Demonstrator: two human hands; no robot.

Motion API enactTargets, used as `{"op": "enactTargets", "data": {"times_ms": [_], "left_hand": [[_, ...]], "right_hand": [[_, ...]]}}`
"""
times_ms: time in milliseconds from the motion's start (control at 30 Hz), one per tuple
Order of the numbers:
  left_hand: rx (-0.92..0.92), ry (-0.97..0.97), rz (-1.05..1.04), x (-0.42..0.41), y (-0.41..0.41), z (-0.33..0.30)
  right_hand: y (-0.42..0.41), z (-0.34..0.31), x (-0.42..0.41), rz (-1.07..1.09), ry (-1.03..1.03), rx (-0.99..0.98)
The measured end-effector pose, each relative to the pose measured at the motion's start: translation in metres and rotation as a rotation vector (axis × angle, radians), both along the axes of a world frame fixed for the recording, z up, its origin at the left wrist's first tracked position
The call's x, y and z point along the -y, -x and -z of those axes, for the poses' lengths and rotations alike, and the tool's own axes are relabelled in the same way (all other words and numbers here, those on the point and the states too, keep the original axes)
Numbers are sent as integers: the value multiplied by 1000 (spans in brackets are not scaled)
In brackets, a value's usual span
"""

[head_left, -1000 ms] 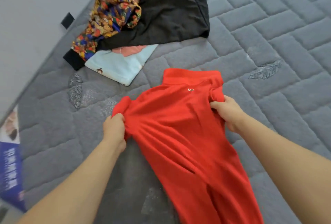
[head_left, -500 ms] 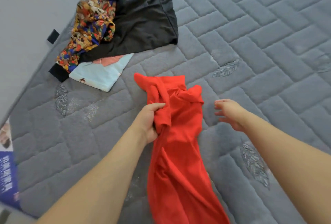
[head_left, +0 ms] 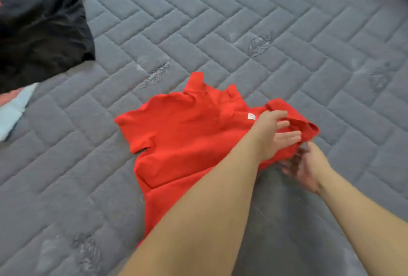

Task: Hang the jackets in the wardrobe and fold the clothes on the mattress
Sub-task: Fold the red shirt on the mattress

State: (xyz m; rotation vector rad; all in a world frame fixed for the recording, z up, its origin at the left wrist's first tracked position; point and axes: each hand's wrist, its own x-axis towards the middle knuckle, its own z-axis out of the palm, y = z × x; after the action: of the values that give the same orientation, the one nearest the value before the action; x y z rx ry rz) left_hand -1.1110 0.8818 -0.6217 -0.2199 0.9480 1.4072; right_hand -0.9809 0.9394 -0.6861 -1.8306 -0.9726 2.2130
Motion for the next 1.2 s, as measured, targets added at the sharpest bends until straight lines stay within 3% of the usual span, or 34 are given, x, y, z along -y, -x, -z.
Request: {"op": "enactTargets", "data": {"times_ms": [67, 133, 200, 233, 300, 400, 500, 600, 700, 767, 833, 933, 1000, 1100, 1200], "left_hand": [[-174, 40, 29, -7, -3, 3], [-568, 242, 66, 13, 19, 26], [-1008, 611, 220, 54, 50, 57], [-1144, 838, 297, 78, 64, 72], [-1206, 1199, 279, 126, 87, 89], [-1007, 1406, 90, 172, 100, 107], [-827, 1409, -40, 198, 103, 124], [-687, 1157, -171, 214, 113, 130], [-580, 827, 135, 223, 115, 109], [-517, 657, 254, 233, 112, 93], [-397, 556, 297, 248, 110, 87], [-285, 566, 535, 271, 105, 82], [-339, 595, 684, 282, 100, 80], [-346, 588, 433, 296, 90, 82], [-177, 591, 206, 304, 76, 80]], "right_hand": [[-12, 14, -8, 107, 48, -52], [-9, 21, -6, 147, 84, -35], [5, 28, 2, 124, 73, 66], [12, 32, 6, 134, 65, 112], [25, 47, 11, 203, 29, 174], [40, 66, 21, 253, -17, 287], [48, 77, 45, 244, -69, 390], [51, 86, 72, 228, -41, 542], [62, 68, 105, 279, 172, 471], [67, 57, 126, 188, 279, 359], [69, 54, 139, 74, 247, 340], [61, 63, 147, -115, 15, 423], [51, 55, 151, -172, -7, 383], [26, 46, 158, -283, 92, 286], [-3, 37, 157, -714, 49, 444]]}}
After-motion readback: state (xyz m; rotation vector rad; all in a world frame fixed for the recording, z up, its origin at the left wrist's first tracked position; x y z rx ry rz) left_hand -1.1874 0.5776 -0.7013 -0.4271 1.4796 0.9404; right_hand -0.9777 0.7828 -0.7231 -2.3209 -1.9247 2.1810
